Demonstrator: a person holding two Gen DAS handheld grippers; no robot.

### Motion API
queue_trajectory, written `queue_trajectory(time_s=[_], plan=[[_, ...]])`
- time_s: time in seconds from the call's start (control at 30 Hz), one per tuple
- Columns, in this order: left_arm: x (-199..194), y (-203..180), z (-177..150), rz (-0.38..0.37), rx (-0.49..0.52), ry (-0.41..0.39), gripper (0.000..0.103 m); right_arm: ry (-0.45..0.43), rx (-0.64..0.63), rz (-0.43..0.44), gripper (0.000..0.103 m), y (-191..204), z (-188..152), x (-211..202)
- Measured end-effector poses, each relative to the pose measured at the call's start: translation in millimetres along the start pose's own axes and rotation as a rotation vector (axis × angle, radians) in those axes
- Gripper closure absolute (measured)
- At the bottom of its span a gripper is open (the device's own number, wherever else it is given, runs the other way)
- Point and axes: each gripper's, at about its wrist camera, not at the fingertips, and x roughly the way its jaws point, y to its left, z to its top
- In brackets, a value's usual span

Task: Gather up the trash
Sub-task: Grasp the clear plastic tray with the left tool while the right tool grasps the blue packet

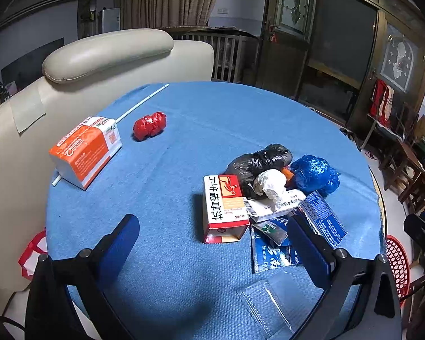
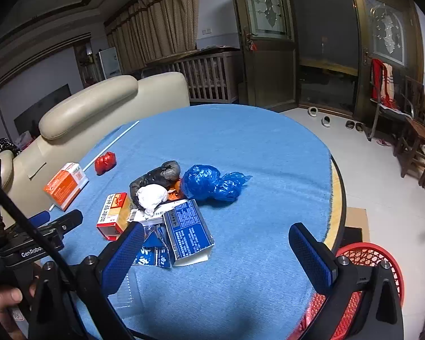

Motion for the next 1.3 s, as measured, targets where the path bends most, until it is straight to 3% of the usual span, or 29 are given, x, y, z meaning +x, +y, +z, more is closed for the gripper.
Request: queue_trajectory(time_s=[0.93,1.13,1.3], plan=[[-11.2,-3.5,-9.0,-0.031,-0.009,-0.004,0.000,-0.011,-0.006,-0.051,0.000,-3.2,-1.3,-11.8],[-8.3,-11.9,-36.9,-0.023,-0.040,0.065,0.000,0.004,0.014,-0.061,0.000,-11.3,-7.4,-8.3],[6.1,-40.0,-69.3,-0.020,0.006,0.158,0.000,0.037,0.031,-0.063,0.000,-19.3,-18.0,-1.2]])
